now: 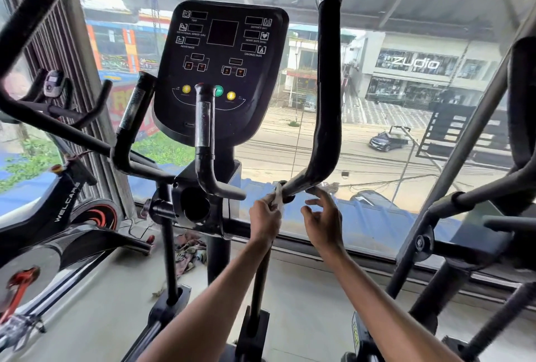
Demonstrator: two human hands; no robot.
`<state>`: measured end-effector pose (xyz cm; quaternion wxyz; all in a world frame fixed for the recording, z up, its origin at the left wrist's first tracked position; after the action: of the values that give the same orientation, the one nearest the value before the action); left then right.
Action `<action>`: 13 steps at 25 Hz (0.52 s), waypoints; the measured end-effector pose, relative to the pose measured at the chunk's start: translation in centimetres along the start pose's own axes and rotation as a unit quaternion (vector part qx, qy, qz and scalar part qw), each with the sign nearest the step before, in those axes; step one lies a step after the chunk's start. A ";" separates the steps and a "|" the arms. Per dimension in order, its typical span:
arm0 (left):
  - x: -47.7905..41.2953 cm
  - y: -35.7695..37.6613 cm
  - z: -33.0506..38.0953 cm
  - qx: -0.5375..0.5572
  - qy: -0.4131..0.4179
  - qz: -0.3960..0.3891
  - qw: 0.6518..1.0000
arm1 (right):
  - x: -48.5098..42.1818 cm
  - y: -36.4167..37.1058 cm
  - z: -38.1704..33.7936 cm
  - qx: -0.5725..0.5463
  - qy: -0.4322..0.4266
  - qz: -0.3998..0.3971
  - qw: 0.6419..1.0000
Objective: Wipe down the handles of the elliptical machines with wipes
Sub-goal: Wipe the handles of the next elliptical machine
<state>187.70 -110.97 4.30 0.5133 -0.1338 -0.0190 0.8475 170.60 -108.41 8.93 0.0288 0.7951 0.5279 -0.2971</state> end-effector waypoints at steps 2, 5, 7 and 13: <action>1.6 -1.5 -1.3 0.031 -0.053 0.000 0.998 | 1.7 1.0 1.8 -0.017 0.067 -0.050 0.996; 3.8 -4.4 -3.8 0.050 -0.114 0.035 0.992 | 4.9 3.1 3.5 -0.047 0.131 -0.131 0.982; 6.1 -6.3 -5.0 0.071 -0.139 0.042 0.987 | 7.0 4.4 3.6 -0.056 0.135 -0.173 0.974; 20.0 -17.1 -6.8 0.095 -0.174 0.144 0.969 | 20.0 8.7 0.6 -0.112 0.169 -0.356 0.912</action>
<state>195.39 -86.13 -3.51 0.3846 0.0643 -0.0077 0.9208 183.10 -95.97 -3.93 -0.0796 0.5843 0.8029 -0.0872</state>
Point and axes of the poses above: each hand's wrist, its own x-axis away from the middle knuckle, its own y-axis out of the palm, z = x × y, the point moved 9 cm from there along -x, towards the middle knuckle, and after that the axes turned 9 degrees about z, right-handed, at the moved point
